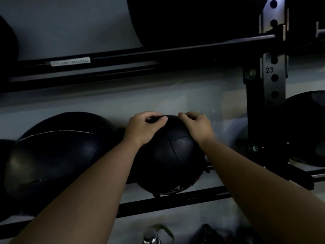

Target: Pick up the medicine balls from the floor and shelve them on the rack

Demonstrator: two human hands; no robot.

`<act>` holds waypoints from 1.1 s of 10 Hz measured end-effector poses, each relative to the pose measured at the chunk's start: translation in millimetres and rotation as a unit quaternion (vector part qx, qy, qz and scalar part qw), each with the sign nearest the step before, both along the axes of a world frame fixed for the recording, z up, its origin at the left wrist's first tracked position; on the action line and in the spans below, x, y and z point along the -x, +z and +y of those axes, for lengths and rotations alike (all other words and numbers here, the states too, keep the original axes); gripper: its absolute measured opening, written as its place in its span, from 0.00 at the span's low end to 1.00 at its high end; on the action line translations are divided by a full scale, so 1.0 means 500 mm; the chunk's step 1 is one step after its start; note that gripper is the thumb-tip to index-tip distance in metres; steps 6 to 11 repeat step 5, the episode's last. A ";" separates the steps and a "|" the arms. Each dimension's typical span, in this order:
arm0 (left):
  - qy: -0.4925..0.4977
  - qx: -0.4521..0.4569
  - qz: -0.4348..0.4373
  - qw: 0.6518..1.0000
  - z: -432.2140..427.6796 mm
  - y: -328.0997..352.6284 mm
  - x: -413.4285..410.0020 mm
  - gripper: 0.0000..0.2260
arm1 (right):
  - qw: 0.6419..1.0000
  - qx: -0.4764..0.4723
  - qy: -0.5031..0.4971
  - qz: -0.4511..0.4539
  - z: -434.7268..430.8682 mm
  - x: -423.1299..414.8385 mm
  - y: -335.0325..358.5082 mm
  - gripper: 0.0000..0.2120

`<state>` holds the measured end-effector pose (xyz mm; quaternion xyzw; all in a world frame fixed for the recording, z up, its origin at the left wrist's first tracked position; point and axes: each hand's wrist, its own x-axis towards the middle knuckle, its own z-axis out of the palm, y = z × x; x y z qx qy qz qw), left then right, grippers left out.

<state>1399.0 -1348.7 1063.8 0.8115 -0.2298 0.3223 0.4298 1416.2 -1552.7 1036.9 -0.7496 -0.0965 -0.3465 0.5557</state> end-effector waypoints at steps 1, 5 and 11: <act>0.000 -0.011 -0.001 1.000 0.002 -0.012 0.028 0.26 | 1.000 0.000 -0.001 -0.009 -0.003 0.036 -0.016 0.16; -0.009 -0.161 0.153 0.975 0.199 -0.161 0.229 0.41 | 0.832 0.437 -0.188 0.283 -0.048 0.339 -0.040 0.31; -0.009 -0.161 0.153 0.975 0.199 -0.161 0.229 0.41 | 0.832 0.437 -0.188 0.283 -0.048 0.339 -0.040 0.31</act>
